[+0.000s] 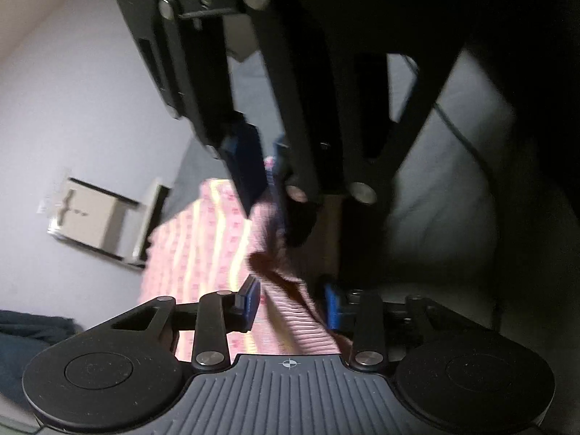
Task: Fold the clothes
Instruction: 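Grasp the cardigan end with the right gripper while the left gripper grasps it too, then lift the held end with both grippers and fold it over the cardigan body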
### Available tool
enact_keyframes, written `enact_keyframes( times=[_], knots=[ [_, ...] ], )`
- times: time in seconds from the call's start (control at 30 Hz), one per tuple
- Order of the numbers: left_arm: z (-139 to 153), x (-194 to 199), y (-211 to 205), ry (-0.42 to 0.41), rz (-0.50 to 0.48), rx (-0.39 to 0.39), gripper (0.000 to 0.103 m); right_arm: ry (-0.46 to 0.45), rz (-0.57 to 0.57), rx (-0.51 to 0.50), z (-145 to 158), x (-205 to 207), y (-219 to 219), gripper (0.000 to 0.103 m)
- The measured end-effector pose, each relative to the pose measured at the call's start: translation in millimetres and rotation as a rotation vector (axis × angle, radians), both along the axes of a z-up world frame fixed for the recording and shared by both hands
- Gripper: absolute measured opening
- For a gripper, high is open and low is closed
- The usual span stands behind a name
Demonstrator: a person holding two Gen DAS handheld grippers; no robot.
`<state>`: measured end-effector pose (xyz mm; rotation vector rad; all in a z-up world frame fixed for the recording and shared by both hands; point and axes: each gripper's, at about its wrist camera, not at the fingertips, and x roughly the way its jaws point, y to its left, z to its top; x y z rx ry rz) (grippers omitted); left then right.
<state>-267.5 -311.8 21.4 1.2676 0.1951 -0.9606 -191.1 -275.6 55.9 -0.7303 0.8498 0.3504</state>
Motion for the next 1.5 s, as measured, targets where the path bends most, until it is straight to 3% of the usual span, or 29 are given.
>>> enact_keyframes(
  times=[0.1,0.13,0.17,0.23,0.3,0.37,0.47,0.57,0.63,0.67,0.77,0.9,0.97,1.17,1.5],
  knots=[
    [7,-5,1,0.045,-0.015,-0.014,0.02,-0.007,-0.034,0.013,0,1,-1,0.019],
    [12,-4,1,0.073,0.006,-0.038,0.007,-0.009,-0.045,0.015,0,0,-1,0.02],
    [18,-1,1,0.115,0.037,-0.067,0.006,-0.01,-0.056,0.017,-1,0,-1,0.024],
    [29,5,2,0.174,0.101,-0.124,0.005,-0.015,-0.07,0.01,-3,-5,1,0.043],
    [40,10,4,0.216,0.148,-0.174,0.005,-0.031,-0.075,-0.023,-8,-11,5,0.073],
    [50,12,5,0.255,0.18,-0.218,0.005,-0.043,-0.078,-0.092,-17,-14,11,0.082],
    [63,13,6,0.3,0.207,-0.258,0.005,-0.037,-0.091,-0.259,-43,-14,27,0.082],
    [72,10,7,0.335,0.224,-0.286,0.005,-0.09,-0.094,-0.459,-74,-10,39,0.082],
    [75,7,9,0.346,0.24,-0.298,0.005,-0.129,-0.103,-0.538,-88,-5,40,0.08],
    [76,8,12,0.356,0.248,-0.302,0.005,-0.127,-0.111,-0.547,-90,-3,37,0.078],
    [75,8,22,0.382,0.269,-0.312,0.005,-0.122,-0.134,-0.575,-96,5,28,0.057],
    [54,53,34,0.397,0.279,-0.308,0.005,-0.128,-0.131,-0.571,-94,8,15,0.031],
    [50,64,35,0.411,0.278,-0.301,0.005,-0.137,-0.096,-0.537,-85,4,9,0.027],
    [53,54,42,0.353,0.186,-0.261,0.005,-0.122,0.102,-0.553,-63,-21,5,0.023],
    [103,-2,81,0.316,0.097,-0.245,0.005,-0.102,0.17,-0.47,0,-63,42,0.023]
  ],
)
